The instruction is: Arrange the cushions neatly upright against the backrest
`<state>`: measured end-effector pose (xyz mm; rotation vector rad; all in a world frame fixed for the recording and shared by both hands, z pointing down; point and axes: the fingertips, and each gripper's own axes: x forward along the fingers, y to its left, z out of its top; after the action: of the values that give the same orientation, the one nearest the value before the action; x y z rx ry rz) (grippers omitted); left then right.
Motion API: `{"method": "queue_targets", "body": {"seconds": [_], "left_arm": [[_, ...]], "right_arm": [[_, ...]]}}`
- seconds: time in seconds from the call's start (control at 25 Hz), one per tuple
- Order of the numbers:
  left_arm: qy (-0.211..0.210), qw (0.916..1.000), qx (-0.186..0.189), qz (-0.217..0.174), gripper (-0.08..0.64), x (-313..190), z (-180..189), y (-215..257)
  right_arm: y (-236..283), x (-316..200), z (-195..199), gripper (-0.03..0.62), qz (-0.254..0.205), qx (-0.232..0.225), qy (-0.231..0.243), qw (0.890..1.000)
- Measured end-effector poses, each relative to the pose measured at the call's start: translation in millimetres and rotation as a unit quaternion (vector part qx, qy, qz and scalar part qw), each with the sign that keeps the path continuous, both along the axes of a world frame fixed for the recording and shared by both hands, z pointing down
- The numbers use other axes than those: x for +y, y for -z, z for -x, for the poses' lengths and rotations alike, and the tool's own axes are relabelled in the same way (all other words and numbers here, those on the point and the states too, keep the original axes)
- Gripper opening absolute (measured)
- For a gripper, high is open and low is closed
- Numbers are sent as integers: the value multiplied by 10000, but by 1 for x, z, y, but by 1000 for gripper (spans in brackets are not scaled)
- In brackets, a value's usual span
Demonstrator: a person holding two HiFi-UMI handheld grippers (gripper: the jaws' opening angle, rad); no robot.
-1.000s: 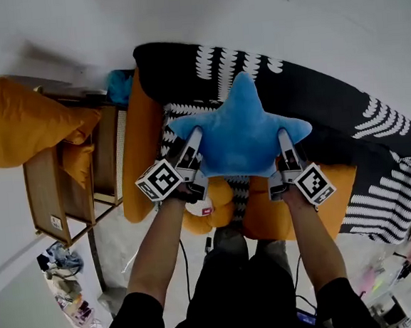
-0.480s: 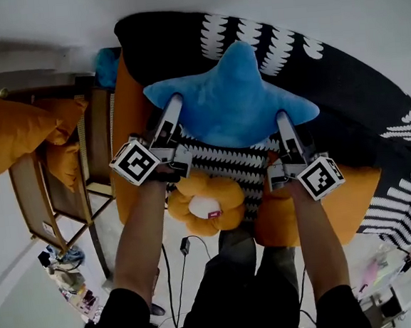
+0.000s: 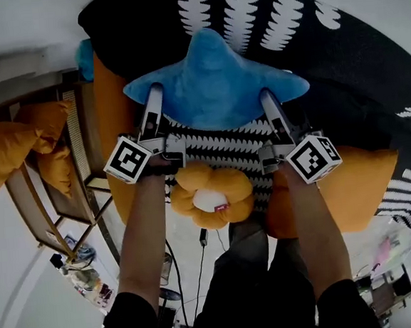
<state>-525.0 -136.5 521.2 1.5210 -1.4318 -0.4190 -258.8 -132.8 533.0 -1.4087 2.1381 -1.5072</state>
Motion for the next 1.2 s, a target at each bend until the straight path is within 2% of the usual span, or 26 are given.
{"method": "queue_targets", "body": {"seconds": [0.12,0.28,0.4,0.48,0.6,0.64,0.72,0.8,0.88,0.96,1.04,1.12,1.2], "left_arm": [[-27,9999,-140,32,357,1,4,-6],[84,9983,-542,173,385,20,15,-4],[-247,9954,-881,291,388,52,12,-2],[-380,9938,-966,394,388,79,11,-1],[-490,9929,-936,550,388,123,6,0],[-677,9907,-1024,590,388,137,1,0],[-1253,9800,-1371,709,388,165,-14,-7],[-1614,9694,-1608,915,388,196,-24,-18],[-1513,9684,-1604,1168,388,226,-24,-31],[-1319,9684,-1568,1423,388,254,-17,-42],[-1372,9631,-1644,1630,388,277,-15,-52],[-1510,9570,-1732,1773,388,297,-19,-59],[-1500,9551,-1747,1862,388,315,-21,-61]], "right_arm": [[-3,2,-3,365,-39,131,81,9999],[0,17,-12,397,-56,260,327,9991],[-4,41,-24,397,168,238,223,9993],[-8,59,-23,397,301,221,264,9990],[-6,91,-5,397,295,316,806,9958],[-4,102,5,397,275,358,1081,9931],[-2,124,29,397,232,484,1697,9840],[-5,151,53,397,180,766,2470,9658],[-16,181,75,399,85,1112,3374,9347],[-29,208,93,413,-10,1319,4194,8982],[-43,227,103,430,-50,1517,4868,8602],[-60,239,104,448,-30,1821,5433,8196],[-76,251,100,464,63,2145,5870,7806]]}}
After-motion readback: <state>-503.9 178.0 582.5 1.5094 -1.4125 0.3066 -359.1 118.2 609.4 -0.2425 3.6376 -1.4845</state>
